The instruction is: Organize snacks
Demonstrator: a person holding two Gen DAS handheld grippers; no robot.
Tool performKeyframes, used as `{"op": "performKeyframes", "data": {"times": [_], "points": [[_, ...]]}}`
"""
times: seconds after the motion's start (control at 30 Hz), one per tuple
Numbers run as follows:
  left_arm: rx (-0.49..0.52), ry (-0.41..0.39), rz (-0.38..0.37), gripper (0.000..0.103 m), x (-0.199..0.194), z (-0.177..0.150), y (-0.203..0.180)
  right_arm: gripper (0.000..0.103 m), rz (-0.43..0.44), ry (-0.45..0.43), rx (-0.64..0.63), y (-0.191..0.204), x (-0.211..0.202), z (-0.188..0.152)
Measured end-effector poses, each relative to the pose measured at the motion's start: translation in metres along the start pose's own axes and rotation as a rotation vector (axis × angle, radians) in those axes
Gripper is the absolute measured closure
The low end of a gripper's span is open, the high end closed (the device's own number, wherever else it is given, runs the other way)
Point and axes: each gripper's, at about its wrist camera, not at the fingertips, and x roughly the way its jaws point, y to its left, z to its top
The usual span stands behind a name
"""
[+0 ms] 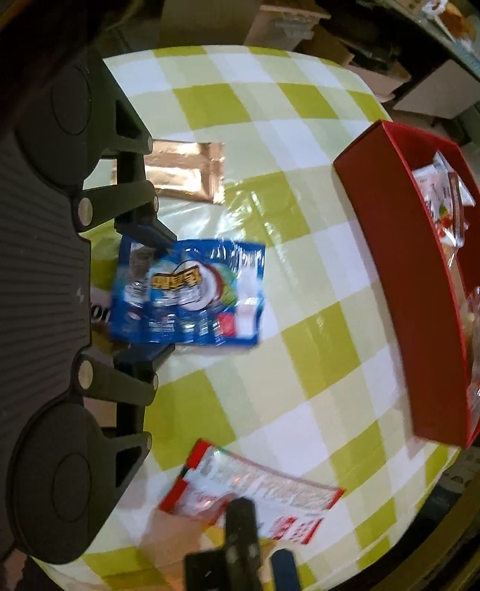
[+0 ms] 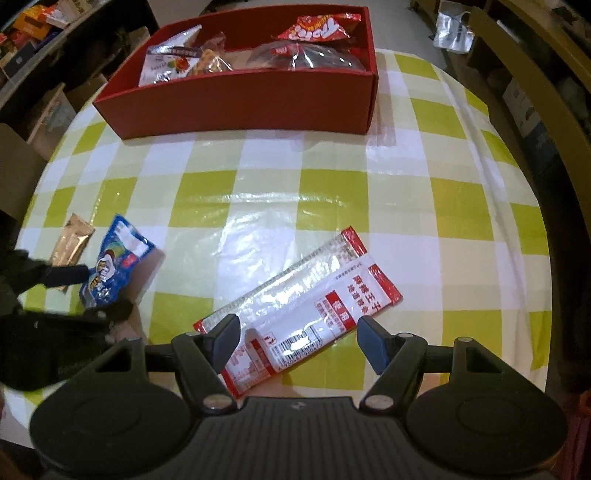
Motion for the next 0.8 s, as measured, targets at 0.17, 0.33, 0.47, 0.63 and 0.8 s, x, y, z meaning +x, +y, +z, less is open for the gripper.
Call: {"op": "performKeyframes", "data": {"times": [0.17, 0.33, 0.47, 0.63, 0.8], "points": [[0.017, -0.011, 0.054, 0.038, -0.003, -0.003, -0.012, 0.028, -0.029, 0.03, 0.013, -0.001, 0.007, -0.002], [0.026, -0.012, 0.123, 0.02, 0.001, -0.001, -0.012, 0.026, -0.032, 0.051, 0.063, -0.003, 0.013, 0.0], [0.009, -0.014, 0.117, 0.026, 0.0, 0.003, -0.013, 0.025, -0.03, 0.034, 0.142, -0.005, 0.011, 0.003], [0.016, -0.016, 0.097, 0.027, 0.001, 0.006, -0.017, 0.021, -0.037, 0.089, 0.224, 0.005, 0.021, 0.007], [-0.034, -0.009, 0.069, 0.026, 0.001, 0.007, -0.012, 0.015, -0.102, 0.111, 0.261, 0.024, 0.03, 0.019]]}}
